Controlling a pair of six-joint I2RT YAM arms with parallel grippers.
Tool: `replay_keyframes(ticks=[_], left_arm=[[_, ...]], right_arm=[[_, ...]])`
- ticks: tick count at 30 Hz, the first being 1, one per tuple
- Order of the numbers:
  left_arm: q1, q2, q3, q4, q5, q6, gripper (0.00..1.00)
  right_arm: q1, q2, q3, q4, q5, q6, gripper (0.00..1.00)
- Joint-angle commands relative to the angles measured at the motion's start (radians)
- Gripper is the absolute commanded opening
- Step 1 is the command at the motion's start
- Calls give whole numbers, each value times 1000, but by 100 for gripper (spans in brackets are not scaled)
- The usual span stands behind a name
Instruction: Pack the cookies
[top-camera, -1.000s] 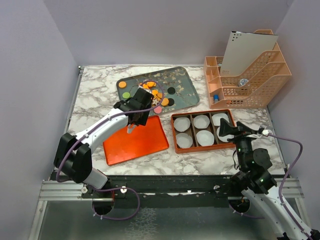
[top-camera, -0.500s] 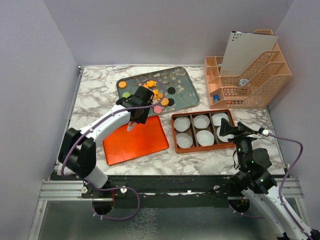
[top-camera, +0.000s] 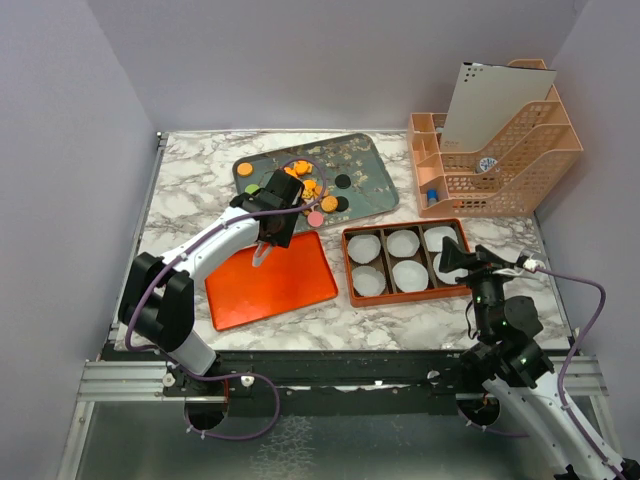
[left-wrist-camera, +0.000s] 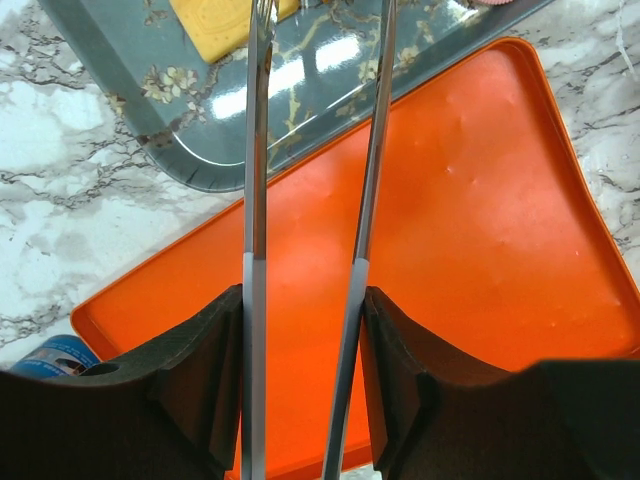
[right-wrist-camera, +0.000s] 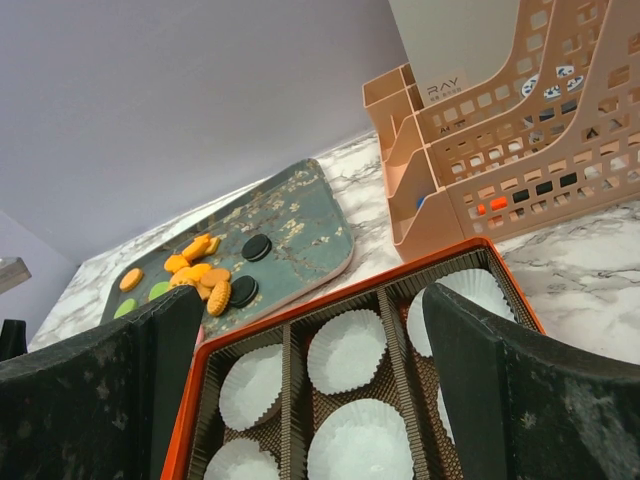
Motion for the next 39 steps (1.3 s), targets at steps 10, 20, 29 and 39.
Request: replay_keyframes(ticks=[10,20,29,39], left_arm=[[2,-9,52,-36,49,14,36],[2,-87,74,-69,34,4,24],[-35,-118,102,-82,61,-1,14],[-197,-139,211,-129,56,-5,12]], right_arm=[[-3,21,-2,-21,32,5,100],[-3,18,-2,-26,33,5,100],[-3,16,0,-27,31,6,100],[-2,18,-2,-27,28,6,100]])
